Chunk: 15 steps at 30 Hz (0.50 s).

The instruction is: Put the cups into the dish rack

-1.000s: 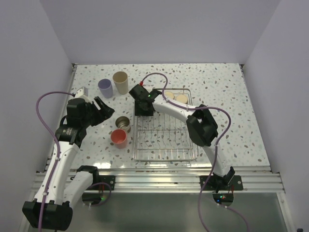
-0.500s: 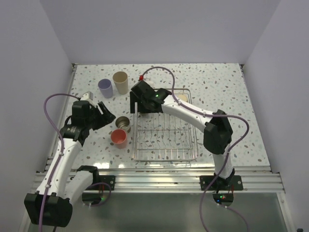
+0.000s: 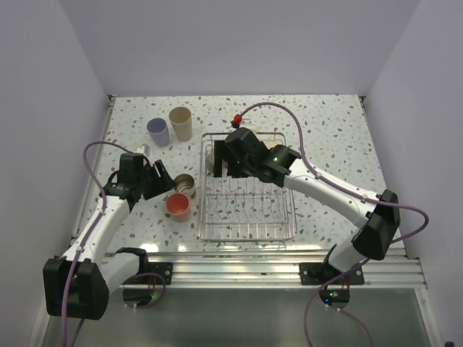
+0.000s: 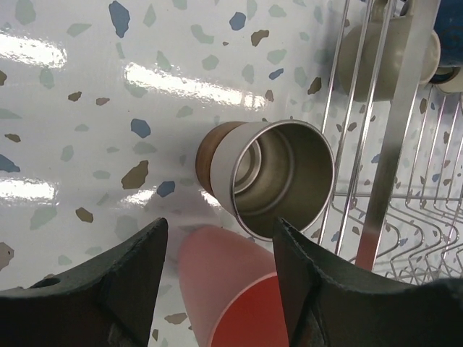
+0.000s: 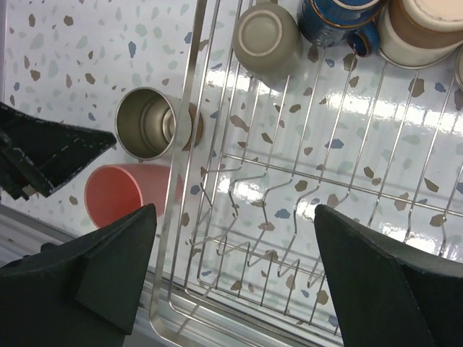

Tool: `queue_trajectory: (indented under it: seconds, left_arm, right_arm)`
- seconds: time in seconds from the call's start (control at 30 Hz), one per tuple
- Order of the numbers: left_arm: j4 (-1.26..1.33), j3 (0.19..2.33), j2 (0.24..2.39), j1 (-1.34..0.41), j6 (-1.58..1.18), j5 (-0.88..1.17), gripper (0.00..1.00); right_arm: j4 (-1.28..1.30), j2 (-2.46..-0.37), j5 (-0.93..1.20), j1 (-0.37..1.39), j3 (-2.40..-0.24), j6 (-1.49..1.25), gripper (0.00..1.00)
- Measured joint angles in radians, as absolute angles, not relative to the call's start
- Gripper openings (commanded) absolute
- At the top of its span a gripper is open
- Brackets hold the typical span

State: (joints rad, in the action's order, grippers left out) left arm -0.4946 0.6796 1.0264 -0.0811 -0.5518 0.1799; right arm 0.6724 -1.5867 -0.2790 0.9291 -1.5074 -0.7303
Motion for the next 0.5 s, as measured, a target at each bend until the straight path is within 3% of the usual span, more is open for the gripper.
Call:
queue_trajectory:
  seconds: [0.37, 0.47, 0.5]
  left_arm:
    - [-0.411, 0.659, 1.148, -0.088, -0.537, 0.187, 0.59]
    - [-0.397, 0.663, 1.188, -0.095, -0.530, 0.187, 0.47]
    - [-0.395, 0.667, 1.204, -0.099, -0.529, 0.187, 0.36]
  right_arm:
    - [0.679, -1.480, -0.298, 0.929, -1.353, -0.734, 0.95]
    - [0.684, -1.478, -0.300, 0.929, -1.343, -0.734, 0.95]
    - [0.684, -1.477, -0.301, 0.929, -1.341, -0.734, 0.95]
